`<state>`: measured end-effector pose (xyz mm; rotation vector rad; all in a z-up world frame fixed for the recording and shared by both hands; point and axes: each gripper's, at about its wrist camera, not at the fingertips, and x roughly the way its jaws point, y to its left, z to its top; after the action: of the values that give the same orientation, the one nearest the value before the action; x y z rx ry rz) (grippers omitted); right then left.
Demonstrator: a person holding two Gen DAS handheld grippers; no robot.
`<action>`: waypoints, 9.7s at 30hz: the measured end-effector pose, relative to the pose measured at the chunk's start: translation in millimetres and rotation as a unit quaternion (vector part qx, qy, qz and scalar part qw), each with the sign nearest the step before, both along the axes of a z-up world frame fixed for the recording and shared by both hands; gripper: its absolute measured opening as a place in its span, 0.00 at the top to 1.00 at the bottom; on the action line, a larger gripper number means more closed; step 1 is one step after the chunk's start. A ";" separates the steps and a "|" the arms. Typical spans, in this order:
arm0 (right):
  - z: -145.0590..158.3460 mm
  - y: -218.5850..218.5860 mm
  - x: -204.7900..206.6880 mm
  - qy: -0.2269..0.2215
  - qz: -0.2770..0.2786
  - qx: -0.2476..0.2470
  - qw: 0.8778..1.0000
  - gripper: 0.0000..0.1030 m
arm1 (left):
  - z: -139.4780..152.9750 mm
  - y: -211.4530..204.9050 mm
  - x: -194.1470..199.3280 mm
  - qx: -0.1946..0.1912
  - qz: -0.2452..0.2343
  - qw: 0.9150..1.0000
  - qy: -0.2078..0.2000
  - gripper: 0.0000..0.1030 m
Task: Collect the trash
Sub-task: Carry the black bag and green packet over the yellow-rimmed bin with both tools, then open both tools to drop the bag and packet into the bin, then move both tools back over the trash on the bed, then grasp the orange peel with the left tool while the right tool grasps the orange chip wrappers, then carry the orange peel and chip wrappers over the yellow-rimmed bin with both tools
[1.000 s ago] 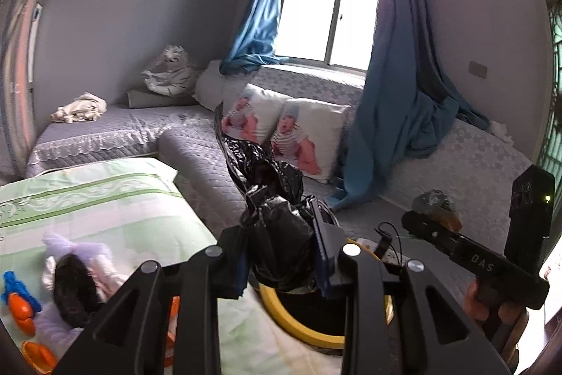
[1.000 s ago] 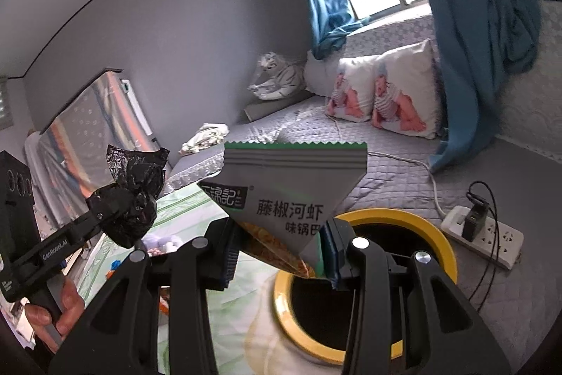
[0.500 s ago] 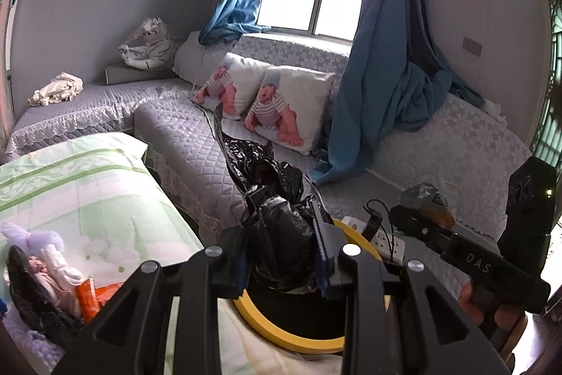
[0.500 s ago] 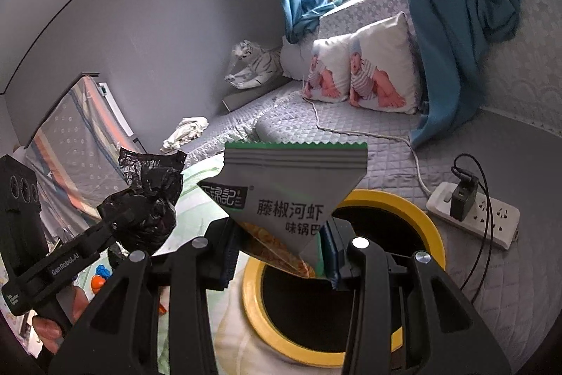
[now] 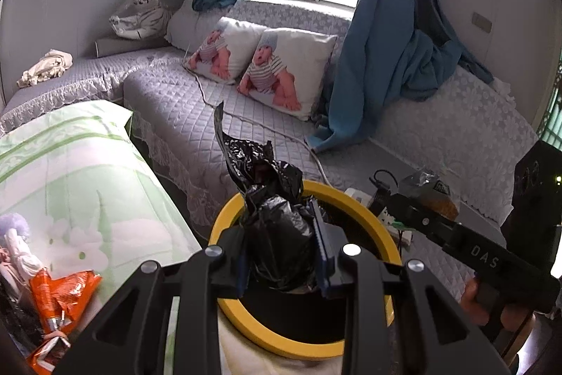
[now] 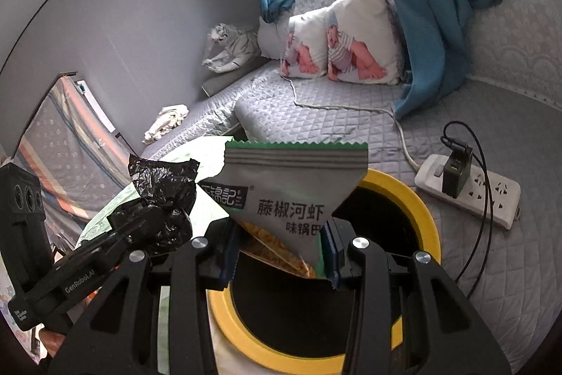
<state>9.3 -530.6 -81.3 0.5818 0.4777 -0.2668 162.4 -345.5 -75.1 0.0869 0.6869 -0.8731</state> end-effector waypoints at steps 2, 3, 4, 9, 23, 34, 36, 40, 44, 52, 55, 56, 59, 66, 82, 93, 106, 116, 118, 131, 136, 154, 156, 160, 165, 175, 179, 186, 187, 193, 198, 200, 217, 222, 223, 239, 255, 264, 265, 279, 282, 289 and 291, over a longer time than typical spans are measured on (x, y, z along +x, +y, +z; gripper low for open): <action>-6.1 -4.0 2.4 0.006 -0.003 0.006 1.000 0.64 | -4.2 -3.4 2.1 0.004 -0.002 1.000 0.004 0.73; -8.5 -5.6 3.6 0.008 -0.003 0.009 1.000 0.64 | -6.8 -5.1 2.7 0.007 -0.003 1.000 0.007 0.73; -11.6 -7.5 5.0 0.012 -0.003 0.013 1.000 0.64 | -10.0 -7.0 4.0 0.009 -0.004 1.000 0.011 0.73; -21.3 -11.9 10.0 0.021 -0.002 0.022 1.000 0.64 | -21.5 -13.8 9.7 0.018 -0.007 0.999 0.028 0.73; -31.5 -19.3 12.0 0.032 -0.016 0.039 0.999 0.59 | -29.6 -15.1 19.8 0.012 -0.001 0.999 0.052 0.68; -29.1 -23.4 4.0 0.029 -0.034 0.044 0.998 0.43 | -25.4 -3.4 26.2 -0.005 0.029 0.998 0.051 0.37; -27.1 -23.6 2.1 0.027 -0.038 0.043 0.998 0.39 | -22.4 1.5 26.9 -0.012 0.035 0.998 0.050 0.33; -23.1 -24.4 0.1 0.025 -0.043 0.041 0.998 0.35 | -15.5 10.2 31.1 -0.023 0.048 0.997 0.049 0.30; -17.4 -22.4 -2.7 0.020 -0.044 0.035 0.998 0.35 | -7.1 23.0 34.3 -0.034 0.059 0.997 0.044 0.30; 1.7 -5.6 -4.5 0.002 -0.020 0.018 1.000 0.34 | 17.6 63.3 34.5 -0.058 0.089 0.994 0.022 0.28; 13.2 8.0 -2.9 -0.011 -0.002 0.006 1.000 0.31 | 29.4 86.2 32.8 -0.068 0.107 0.992 0.008 0.22; 16.7 12.3 -2.0 -0.016 0.004 0.003 1.000 0.31 | 33.2 93.7 32.4 -0.070 0.114 0.991 0.002 0.21; 28.4 28.7 3.0 -0.028 0.028 -0.011 0.999 0.30 | 44.4 120.6 32.4 -0.076 0.134 0.988 -0.012 0.20; 50.1 75.0 23.8 -0.047 0.091 -0.037 0.994 0.28 | 60.8 191.1 31.5 -0.071 0.193 0.978 -0.039 0.18; 56.8 186.3 64.0 -0.033 0.218 -0.071 0.973 0.28 | 50.3 331.2 -0.1 -0.055 0.304 0.950 -0.053 0.17; 33.2 232.0 72.7 0.004 0.268 -0.086 0.960 0.27 | 17.5 375.8 -29.4 -0.035 0.337 0.940 -0.029 0.16; 3.0 270.0 81.6 0.047 0.319 -0.104 0.941 0.23 | -16.3 385.0 -35.9 -0.015 0.337 0.941 0.007 0.16; -23.2 280.8 103.7 0.086 0.341 -0.108 0.930 0.22 | -40.1 385.0 -21.5 0.005 0.339 0.940 0.042 0.16; -26.3 281.8 109.2 0.092 0.344 -0.110 0.928 0.22 | -44.7 385.3 -17.4 0.008 0.341 0.939 0.049 0.16; -45.4 286.4 141.1 0.119 0.351 -0.108 0.922 0.24 | -64.8 384.4 6.6 0.027 0.345 0.935 0.076 0.16; -50.0 287.6 150.9 0.129 0.357 -0.106 0.919 0.32 | -68.1 382.0 11.8 0.033 0.339 0.937 0.082 0.22; -55.5 296.4 162.7 0.135 0.369 -0.124 0.911 0.77 | -65.5 376.3 16.3 0.053 0.338 0.937 0.068 0.55; -53.5 297.8 160.7 0.133 0.374 -0.122 0.910 0.77 | -64.1 376.8 14.6 0.049 0.338 0.937 0.070 0.56; -46.9 298.4 153.3 0.124 0.379 -0.118 0.909 0.78 | -60.9 380.4 9.5 0.034 0.335 0.938 0.077 0.57; -35.2 298.5 138.3 0.109 0.383 -0.117 0.910 0.78 | -50.8 381.8 -4.2 0.019 0.337 0.939 0.064 0.57; -23.1 287.1 108.7 0.102 0.378 -0.122 0.912 0.77 | -29.6 382.0 -28.7 -0.001 0.336 0.941 0.038 0.57; -25.3 279.2 98.4 0.105 0.370 -0.122 0.915 0.77 | -23.4 379.0 -36.7 -0.006 0.333 0.942 0.032 0.57; -12.6 258.8 80.9 0.084 0.338 -0.124 0.929 0.77 | -10.8 373.1 -48.4 -0.011 0.329 0.944 0.017 0.57; -9.3 256.9 78.9 0.080 0.335 -0.126 0.930 0.78 | -8.8 372.9 -49.7 -0.014 0.329 0.944 0.016 0.57; 6.6 246.4 68.1 0.058 0.321 -0.131 0.936 0.78 | 3.3 367.5 -56.7 -0.024 0.324 0.946 0.003 0.57; 22.6 234.4 60.8 0.038 0.306 -0.131 0.942 0.78 | 10.6 364.1 -61.5 -0.030 0.319 0.947 -0.002 0.57; 28.7 230.0 57.8 0.031 0.300 -0.132 0.944 0.78 | 14.0 362.0 -62.9 -0.031 0.316 0.948 -0.005 0.57; 75.8 188.1 28.4 -0.014 0.238 -0.157 0.958 0.78 | 34.0 326.8 -57.2 -0.051 0.268 0.962 -0.013 0.57; 81.7 179.6 21.8 -0.016 0.222 -0.159 0.962 0.78 | 41.9 312.5 -54.6 -0.052 0.251 0.966 -0.021 0.57; 83.7 176.7 20.8 -0.016 0.217 -0.159 0.963 0.78 | 44.1 308.7 -54.1 -0.052 0.245 0.968 -0.024 0.57; 92.2 127.6 20.7 -0.020 0.165 -0.159 0.973 0.78 | 71.7 222.7 -41.6 -0.039 0.156 0.985 -0.061 0.57; 79.6 71.3 19.5 0.001 0.100 -0.154 0.983 0.78 | 68.8 127.3 -29.5 -0.028 0.068 0.995 -0.061 0.57; 69.5 46.7 11.1 0.016 0.066 -0.155 0.986 0.78 | 59.7 85.9 -27.4 -0.018 0.028 0.998 -0.054 0.57; 68.2 45.3 10.5 0.017 0.064 -0.155 0.986 0.78 | 58.8 82.6 -27.4 -0.016 0.025 0.998 -0.053 0.57; 44.6 20.7 6.5 0.044 0.028 -0.159 0.986 0.78 | 35.9 38.9 -9.8 -0.003 0.007 1.000 -0.025 0.57; 39.6 18.9 5.7 0.050 0.022 -0.164 0.985 0.78 | 31.1 32.7 -5.1 0.002 0.009 1.000 -0.021 0.57; 26.9 9.4 12.2 0.073 0.002 -0.175 0.982 0.78 | 18.3 14.6 1.7 0.017 0.005 1.000 -0.008 0.57; 22.4 7.5 14.5 0.081 0.004 -0.172 0.982 0.78 | 13.2 9.3 3.6 0.020 0.004 1.000 -0.002 0.57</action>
<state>23.8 -523.1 -58.9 0.2205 0.5768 -0.3817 166.0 -336.2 -61.9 0.1219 0.7018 -0.8520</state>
